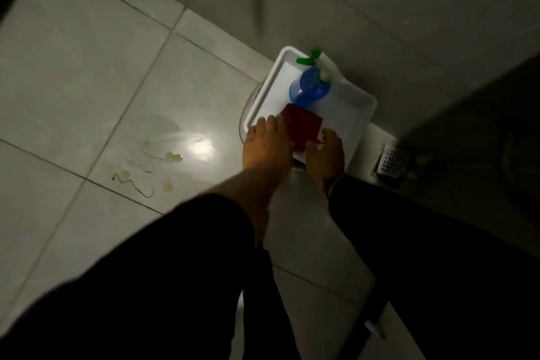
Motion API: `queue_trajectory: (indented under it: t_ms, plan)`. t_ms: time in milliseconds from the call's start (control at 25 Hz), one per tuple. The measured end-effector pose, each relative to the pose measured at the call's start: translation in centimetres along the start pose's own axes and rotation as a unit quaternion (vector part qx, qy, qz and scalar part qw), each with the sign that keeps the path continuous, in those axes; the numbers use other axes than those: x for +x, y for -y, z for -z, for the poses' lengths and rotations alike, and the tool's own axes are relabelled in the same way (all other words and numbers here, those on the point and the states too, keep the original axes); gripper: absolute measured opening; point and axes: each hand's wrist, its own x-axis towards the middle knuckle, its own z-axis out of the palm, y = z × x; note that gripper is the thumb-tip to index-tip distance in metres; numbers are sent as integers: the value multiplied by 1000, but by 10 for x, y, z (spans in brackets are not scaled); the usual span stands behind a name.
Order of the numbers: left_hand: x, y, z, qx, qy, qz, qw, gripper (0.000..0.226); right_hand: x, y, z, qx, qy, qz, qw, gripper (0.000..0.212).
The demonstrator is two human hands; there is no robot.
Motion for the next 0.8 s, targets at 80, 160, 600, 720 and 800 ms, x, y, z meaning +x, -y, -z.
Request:
queue_trajectory:
  t_ms: [80,160,600,720,800]
  plan:
    - [41,-7,-17,-33,23,55,998,58,41,5,-18,23,8,-34,999,67]
    - [77,-14,-28,-73,38,113,990,57,79,7,-30,20,20,-91,995,78]
    - [50,21,13,-455,-58,168,873,26,0,46,-31,400,-15,-48,915,36]
    - [-10,78,29,-602,-49,155,782,24,-50,56,-45,341,124,12,932,65]
    - [-47,134,29,-660,-43,157,734,22,-75,61,-81,310,256,14,915,62]
